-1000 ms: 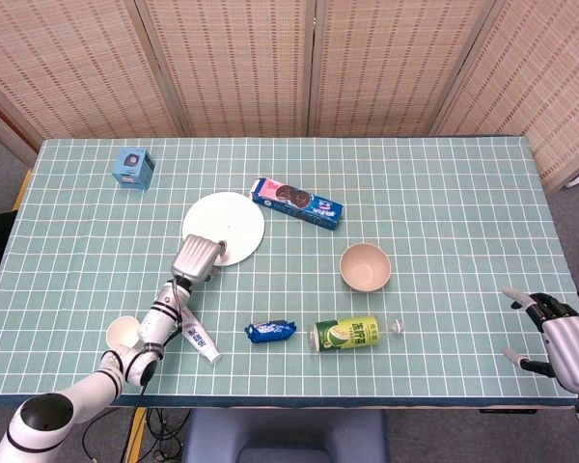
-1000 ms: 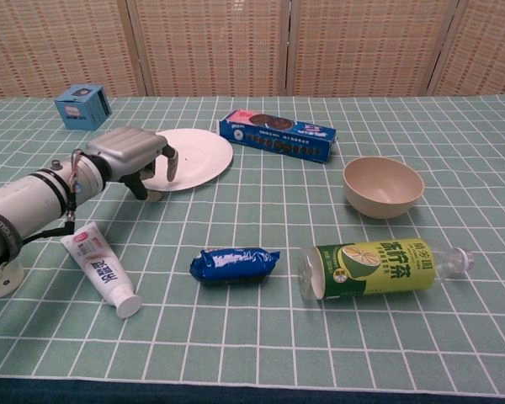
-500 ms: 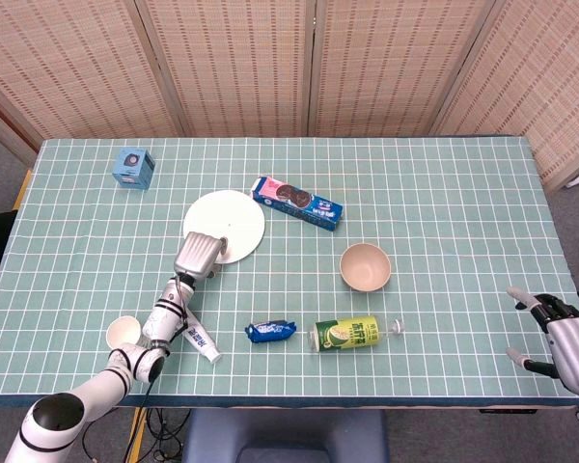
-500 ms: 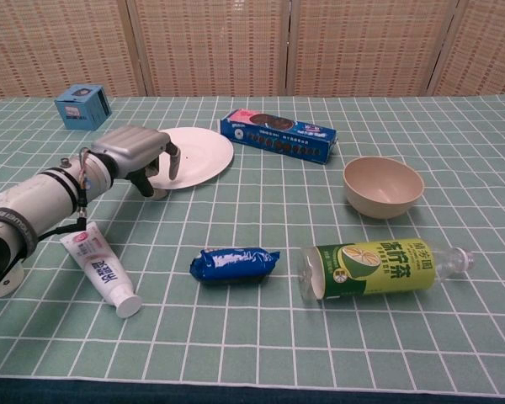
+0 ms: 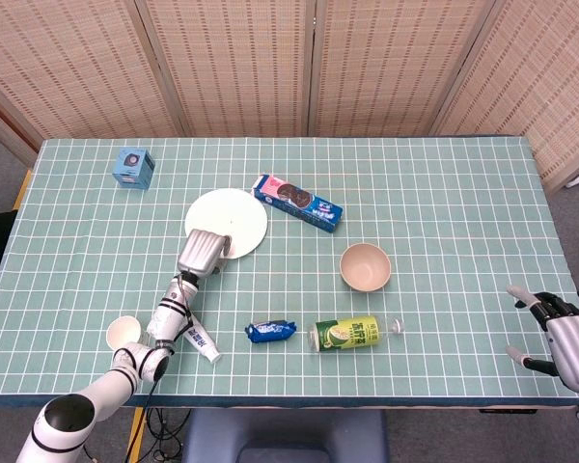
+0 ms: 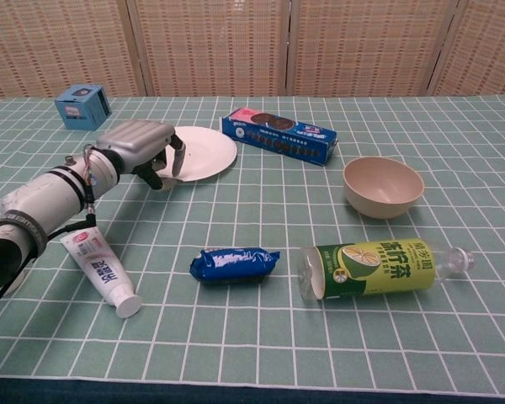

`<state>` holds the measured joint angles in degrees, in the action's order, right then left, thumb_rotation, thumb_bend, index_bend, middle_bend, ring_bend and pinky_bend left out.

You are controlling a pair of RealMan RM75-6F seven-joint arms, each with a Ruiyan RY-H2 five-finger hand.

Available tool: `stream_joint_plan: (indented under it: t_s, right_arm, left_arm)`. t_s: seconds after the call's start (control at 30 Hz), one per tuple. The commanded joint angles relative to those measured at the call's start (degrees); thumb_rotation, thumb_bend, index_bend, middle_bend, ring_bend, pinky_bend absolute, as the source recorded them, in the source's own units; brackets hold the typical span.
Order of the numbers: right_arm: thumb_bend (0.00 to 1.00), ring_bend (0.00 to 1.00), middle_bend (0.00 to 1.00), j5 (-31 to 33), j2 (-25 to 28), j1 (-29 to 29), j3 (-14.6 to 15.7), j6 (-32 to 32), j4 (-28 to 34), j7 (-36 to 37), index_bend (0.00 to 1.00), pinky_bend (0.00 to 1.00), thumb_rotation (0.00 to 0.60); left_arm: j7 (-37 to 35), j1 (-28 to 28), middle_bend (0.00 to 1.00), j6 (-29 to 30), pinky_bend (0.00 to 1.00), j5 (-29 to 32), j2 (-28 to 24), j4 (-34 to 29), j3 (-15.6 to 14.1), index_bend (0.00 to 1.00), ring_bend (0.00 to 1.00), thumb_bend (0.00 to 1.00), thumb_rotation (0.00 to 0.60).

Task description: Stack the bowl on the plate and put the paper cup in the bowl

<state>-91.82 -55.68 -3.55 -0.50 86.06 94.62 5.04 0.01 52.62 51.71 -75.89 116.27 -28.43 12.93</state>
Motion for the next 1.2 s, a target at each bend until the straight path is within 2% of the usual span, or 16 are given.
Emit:
stream_joint_plan:
  t_s: [0.03,0.4,0.83,1.03,1.2]
  right_arm:
    - [0.06,0.24,0.35,0.04,0.05,-0.01,-0.06,0.00,0.16,-0.15,0.20,0.41,0.600]
    - [0.06,0.24,0.35,-0.56,0.30,-0.18,-0.19,0.22,1.21,-0.88,0.20,0.41,0.600]
    - [0.06,0.24,0.35,-1.40,0.49,-0.08,-0.04,0.64,2.50,-2.19,0.20,0.41,0.600]
    - [0.06,0.24,0.35,-1.53,0.48,-0.10,-0.01,0.60,2.99,-2.76,0.20,0.41,0.600]
    - [0.06,0.24,0.35,-1.41,0.54,0.05,0.01,0.72,3.05,-2.84,0.20,0.41,0.600]
  left_arm:
    - [-1.71,0.10,1.00,1.27,1.00,-1.03,-0.19,0.37,-0.50,0.61,0.99,0.36,0.600]
    - [-6.75,-2.02,1.00,6.66,1.00,-5.05,-4.53,-4.74,-3.37,0.63,1.00,0.44,0.600]
    - [-9.60,-6.70,1.00,15.44,1.00,-13.00,-13.49,-21.25,-9.85,0.64,1.00,0.45,0.600]
    - [-7.79,-7.13,1.00,15.86,1.00,-15.60,-14.39,-26.84,-12.00,0.63,1.00,0.45,0.600]
    - [-6.56,-6.81,1.00,14.82,1.00,-15.98,-13.21,-28.52,-12.08,0.63,1.00,0.45,0.600]
